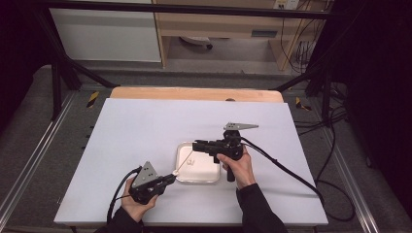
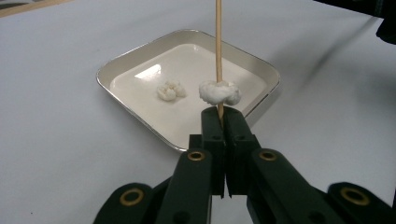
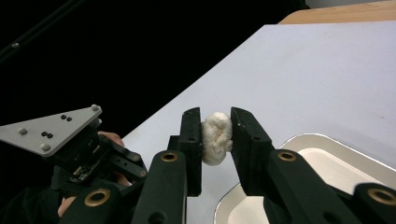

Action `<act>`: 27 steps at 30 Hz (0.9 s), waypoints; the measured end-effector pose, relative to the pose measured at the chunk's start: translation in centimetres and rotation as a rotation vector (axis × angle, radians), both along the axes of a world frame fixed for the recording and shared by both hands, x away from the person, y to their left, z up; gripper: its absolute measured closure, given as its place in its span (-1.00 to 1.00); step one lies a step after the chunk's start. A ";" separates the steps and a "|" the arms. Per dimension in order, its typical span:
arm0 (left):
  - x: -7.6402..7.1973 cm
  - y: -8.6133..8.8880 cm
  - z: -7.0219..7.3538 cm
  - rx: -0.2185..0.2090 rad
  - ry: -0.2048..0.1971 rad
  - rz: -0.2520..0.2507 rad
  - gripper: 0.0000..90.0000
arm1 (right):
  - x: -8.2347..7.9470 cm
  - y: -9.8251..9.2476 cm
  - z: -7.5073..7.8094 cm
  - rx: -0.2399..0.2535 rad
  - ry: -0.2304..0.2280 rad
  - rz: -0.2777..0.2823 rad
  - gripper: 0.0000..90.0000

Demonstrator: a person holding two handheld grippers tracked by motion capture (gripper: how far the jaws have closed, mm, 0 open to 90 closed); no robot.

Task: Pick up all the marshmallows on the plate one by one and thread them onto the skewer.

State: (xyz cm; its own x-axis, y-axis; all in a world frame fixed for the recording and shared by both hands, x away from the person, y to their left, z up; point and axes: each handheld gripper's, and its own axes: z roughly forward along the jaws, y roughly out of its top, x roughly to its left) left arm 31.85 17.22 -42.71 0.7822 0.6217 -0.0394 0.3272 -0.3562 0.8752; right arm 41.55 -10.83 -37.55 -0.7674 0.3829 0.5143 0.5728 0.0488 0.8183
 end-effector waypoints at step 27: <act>0.0 -0.9 -0.1 0.013 0.019 0.020 0.96 | -1.7 2.0 -2.8 -0.062 0.017 0.065 0.67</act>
State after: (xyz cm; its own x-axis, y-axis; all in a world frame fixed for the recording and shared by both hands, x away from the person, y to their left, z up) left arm 31.85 16.31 -42.83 0.7688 0.6378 -0.0466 0.3513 -0.3603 0.8642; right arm 39.90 -8.82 -40.36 -0.7828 0.3646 0.5042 0.5806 0.1366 0.8026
